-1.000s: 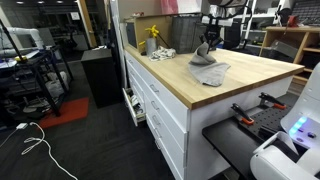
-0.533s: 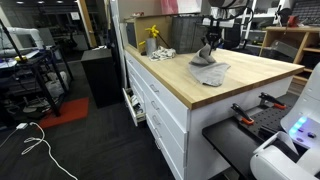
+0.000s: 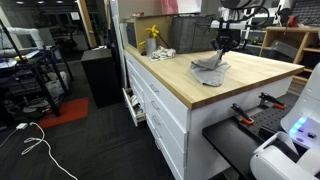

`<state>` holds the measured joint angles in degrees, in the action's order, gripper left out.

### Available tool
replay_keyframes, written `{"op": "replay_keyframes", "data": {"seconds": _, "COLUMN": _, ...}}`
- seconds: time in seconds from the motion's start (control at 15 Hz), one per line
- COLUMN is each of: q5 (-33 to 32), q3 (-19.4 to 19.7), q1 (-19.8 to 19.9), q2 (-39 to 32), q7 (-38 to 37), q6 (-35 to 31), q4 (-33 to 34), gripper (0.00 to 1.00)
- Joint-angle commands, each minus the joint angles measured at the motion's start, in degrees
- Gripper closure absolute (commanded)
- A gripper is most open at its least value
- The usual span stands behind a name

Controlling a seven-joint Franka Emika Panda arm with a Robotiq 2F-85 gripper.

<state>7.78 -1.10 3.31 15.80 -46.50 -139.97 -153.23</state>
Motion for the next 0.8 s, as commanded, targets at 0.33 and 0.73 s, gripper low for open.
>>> {"op": "replay_keyframes", "data": {"seconds": 0.33, "q5": 0.5, "q3": -8.6, "q1": -1.0, "q2": 17.1, "q7": -13.1, "q6": 8.1, "q4": -5.9, "gripper": 0.99}}
{"op": "replay_keyframes", "data": {"seconds": 0.73, "q5": -1.6, "q3": -16.8, "q1": -2.5, "q2": 17.2, "q7": -23.3, "q6": 8.3, "q4": -3.1, "gripper": 0.99}}
